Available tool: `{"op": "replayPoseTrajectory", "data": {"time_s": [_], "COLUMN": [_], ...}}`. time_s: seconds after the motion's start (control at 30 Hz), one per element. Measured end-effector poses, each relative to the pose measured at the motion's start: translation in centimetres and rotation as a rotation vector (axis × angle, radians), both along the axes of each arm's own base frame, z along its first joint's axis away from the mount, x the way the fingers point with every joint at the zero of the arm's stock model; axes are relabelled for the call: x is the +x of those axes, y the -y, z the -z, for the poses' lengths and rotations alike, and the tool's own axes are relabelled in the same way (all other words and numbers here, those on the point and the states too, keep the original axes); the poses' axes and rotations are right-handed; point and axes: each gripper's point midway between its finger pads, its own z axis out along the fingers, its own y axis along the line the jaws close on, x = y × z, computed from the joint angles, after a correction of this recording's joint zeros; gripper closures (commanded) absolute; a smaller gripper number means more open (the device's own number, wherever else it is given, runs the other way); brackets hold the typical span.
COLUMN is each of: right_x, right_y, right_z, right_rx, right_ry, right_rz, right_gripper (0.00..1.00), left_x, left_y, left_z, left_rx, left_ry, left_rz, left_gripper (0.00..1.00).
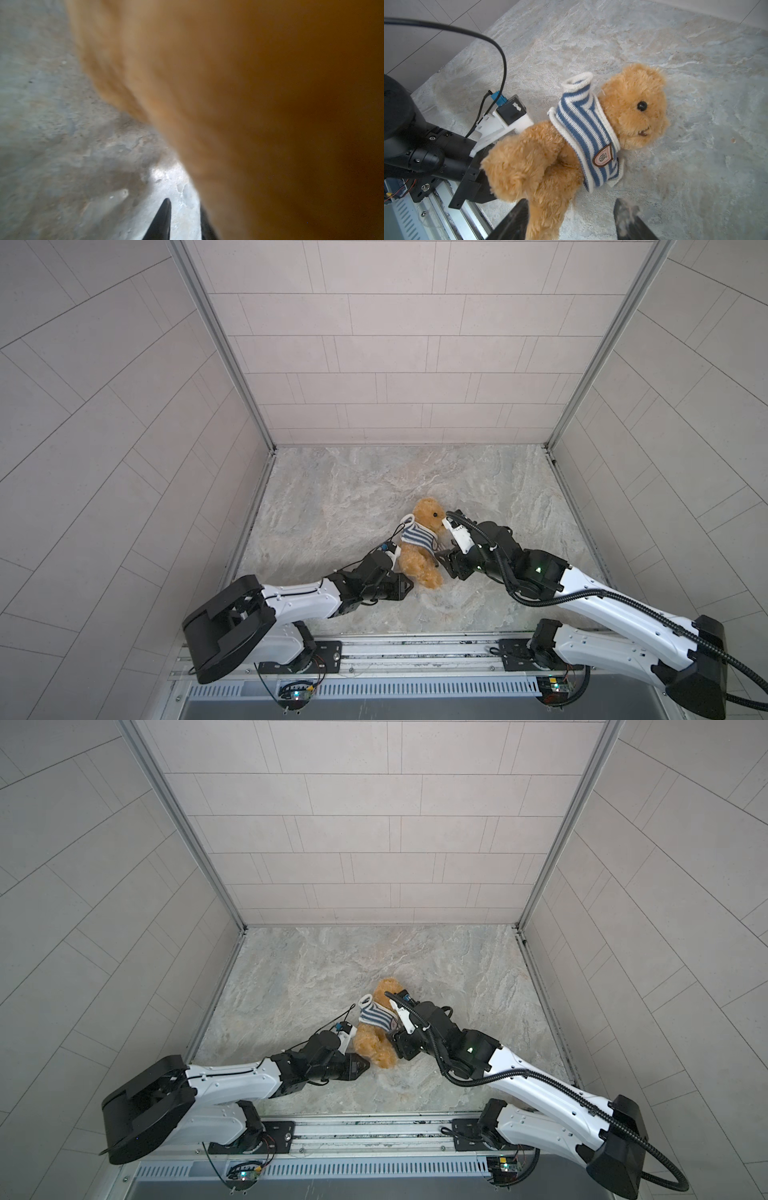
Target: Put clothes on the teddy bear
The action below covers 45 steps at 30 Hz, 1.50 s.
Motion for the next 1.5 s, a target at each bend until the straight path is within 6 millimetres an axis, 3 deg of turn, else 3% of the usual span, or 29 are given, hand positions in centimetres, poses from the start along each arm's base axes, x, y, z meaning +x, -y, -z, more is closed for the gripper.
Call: {"op": "replayPoseTrajectory", "data": {"time_s": [0.37,0.77,1.0,1.27,1.5], "right_x": [1.5,1.5,1.2,0.0,0.2], "right_y": [-4.6,-8.3,-8.4,-6.4,-4.7], "right_z": [2.6,4.0,5.7,9.2,8.6], "right_rx": [0.038,0.076,0.08,0.032,0.001], "right_ry": [-0.05,-0.067,-0.092,-0.13,-0.102], "right_rz": [-0.033,-0.078,-0.059,-0.017,0.026], "right_gripper": [0.28,0.31,0.36,0.37,0.38], "left_x": [0.2,1.8,2.0,3.0,2.7], "left_y": [-0.3,-4.8,-7.2,-8.9,-9.3], "left_z": [-0.7,-0.9,-1.7,-4.5,-4.7], "left_rx": [-0.008,0.012,0.055,0.085,0.109], "left_ry": [0.011,0.012,0.005,0.044,0.042], "left_rz": [-0.026,-0.131,-0.159,-0.183,-0.171], "left_gripper": [0.7,0.7,0.64,0.59,0.59]}}
